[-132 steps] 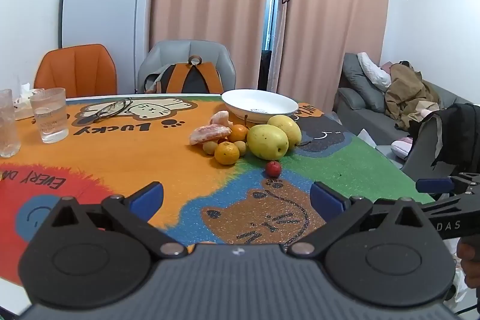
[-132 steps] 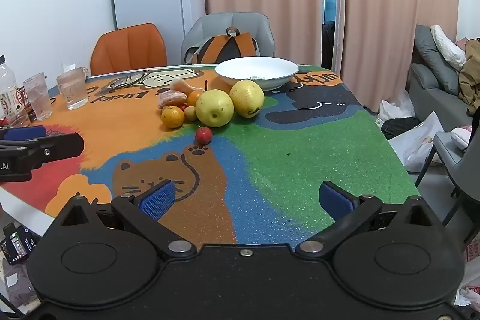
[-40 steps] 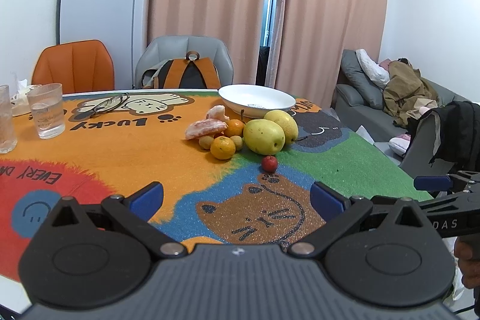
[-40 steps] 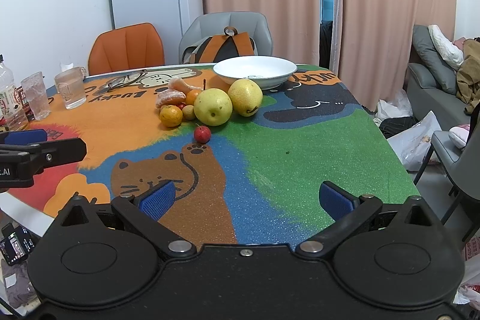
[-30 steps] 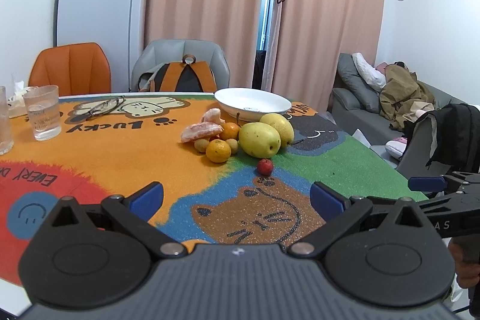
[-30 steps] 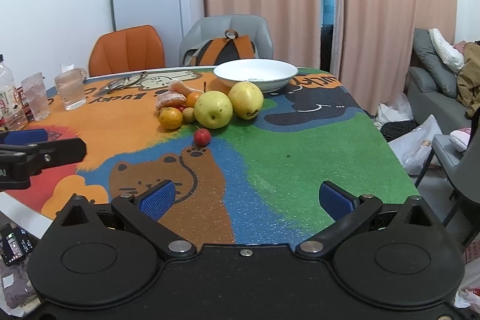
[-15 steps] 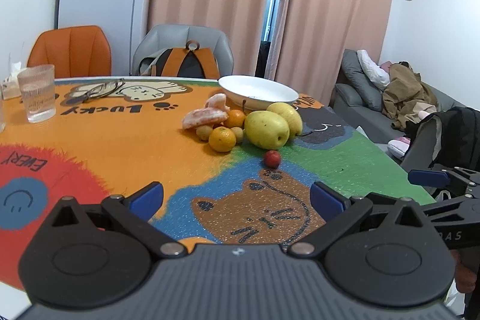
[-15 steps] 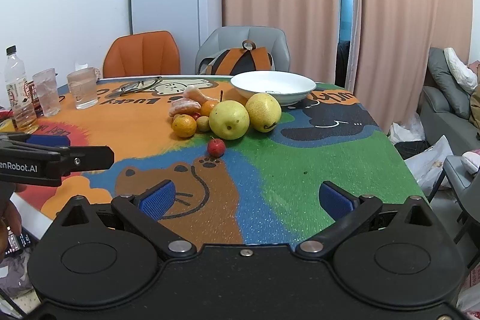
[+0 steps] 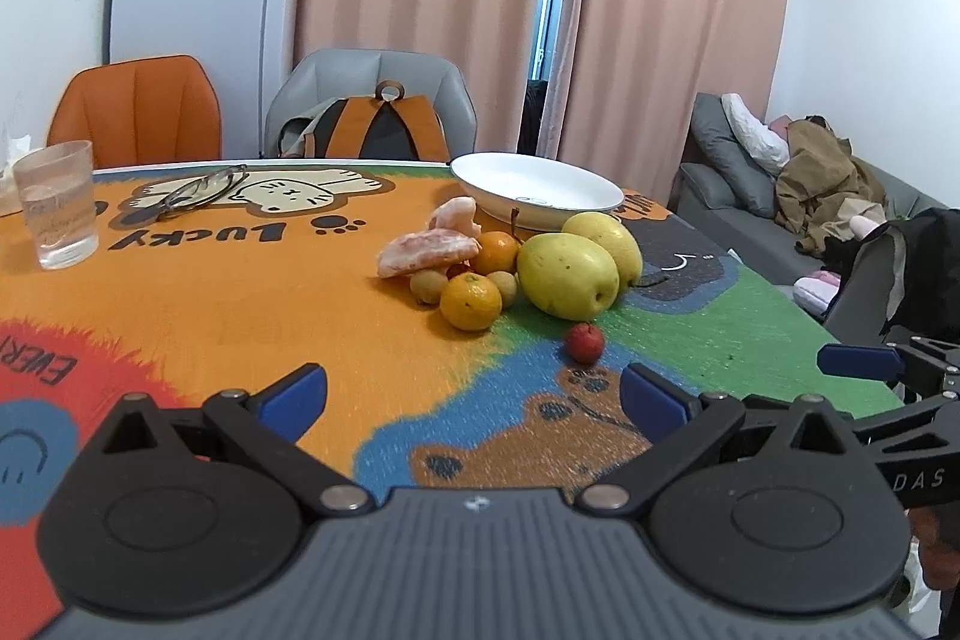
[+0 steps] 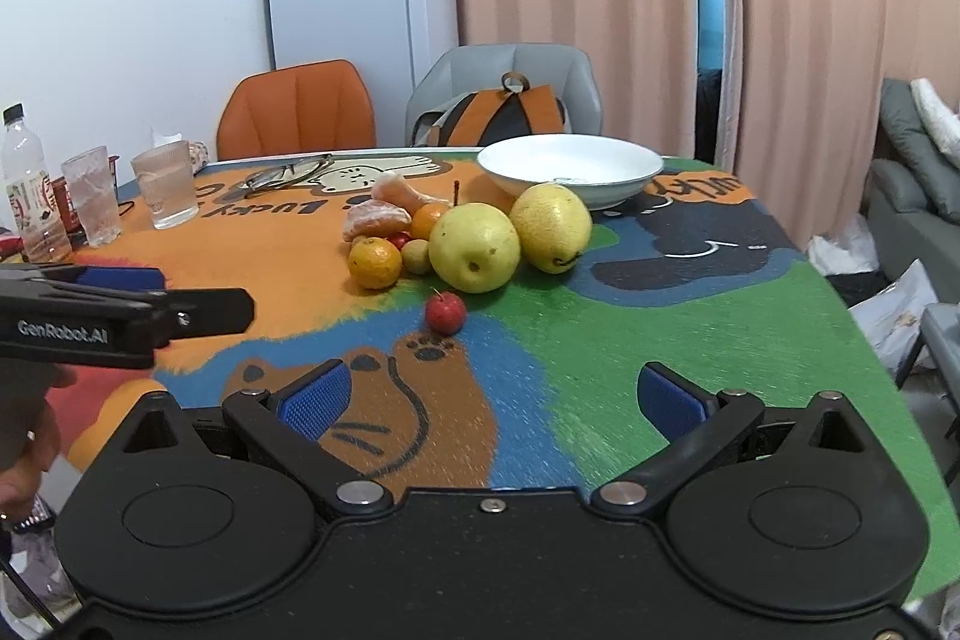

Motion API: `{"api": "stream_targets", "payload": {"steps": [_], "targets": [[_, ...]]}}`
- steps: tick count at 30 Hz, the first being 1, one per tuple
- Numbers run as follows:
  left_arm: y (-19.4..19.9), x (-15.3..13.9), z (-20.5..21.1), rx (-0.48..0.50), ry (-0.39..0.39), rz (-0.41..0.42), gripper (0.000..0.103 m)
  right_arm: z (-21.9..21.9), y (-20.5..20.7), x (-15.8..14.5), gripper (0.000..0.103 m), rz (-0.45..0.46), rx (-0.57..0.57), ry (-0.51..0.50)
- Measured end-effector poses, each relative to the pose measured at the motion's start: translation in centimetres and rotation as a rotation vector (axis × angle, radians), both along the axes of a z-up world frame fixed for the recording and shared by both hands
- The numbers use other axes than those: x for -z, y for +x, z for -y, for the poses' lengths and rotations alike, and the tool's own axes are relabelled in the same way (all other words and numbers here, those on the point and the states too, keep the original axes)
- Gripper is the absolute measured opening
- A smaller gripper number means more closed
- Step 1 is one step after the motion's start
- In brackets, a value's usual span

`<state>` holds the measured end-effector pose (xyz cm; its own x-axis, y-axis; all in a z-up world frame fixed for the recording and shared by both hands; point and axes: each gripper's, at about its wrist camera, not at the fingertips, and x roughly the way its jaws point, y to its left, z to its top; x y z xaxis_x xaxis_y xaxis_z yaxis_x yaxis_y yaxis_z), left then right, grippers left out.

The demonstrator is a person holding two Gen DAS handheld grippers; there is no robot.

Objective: Organize fruits
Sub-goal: 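Move the left tool to the grapefruit segments while the right tool approaches the red jujube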

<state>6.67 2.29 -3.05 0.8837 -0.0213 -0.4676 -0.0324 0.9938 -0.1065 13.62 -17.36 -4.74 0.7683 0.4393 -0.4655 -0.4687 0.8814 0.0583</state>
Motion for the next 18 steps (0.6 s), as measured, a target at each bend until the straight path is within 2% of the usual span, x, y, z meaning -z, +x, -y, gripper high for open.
{"api": "stream_targets", "payload": {"steps": [5,9,13,18], "targets": [[2.0,0.3,-0.8,0.006,-0.006,-0.024,0.103,-1.4,2.2,0.4,0.094,-0.033,-0.014,-0.016],[3.3,0.4,-1.8,-0.003,-0.021,-0.038,0.103,-2.6,3.8,1.0,0.081,-0.063,-0.031,-0.034],[4.7,0.6,-2.7,-0.013,-0.041,-0.06,0.103,-3.7,5.2,1.3,0.072,-0.08,-0.048,-0.045],[6.1,0.8,-3.2,-0.014,-0.028,-0.082,0.102,-4.9,6.8,1.5,0.063,-0.097,-0.07,-0.068]]}}
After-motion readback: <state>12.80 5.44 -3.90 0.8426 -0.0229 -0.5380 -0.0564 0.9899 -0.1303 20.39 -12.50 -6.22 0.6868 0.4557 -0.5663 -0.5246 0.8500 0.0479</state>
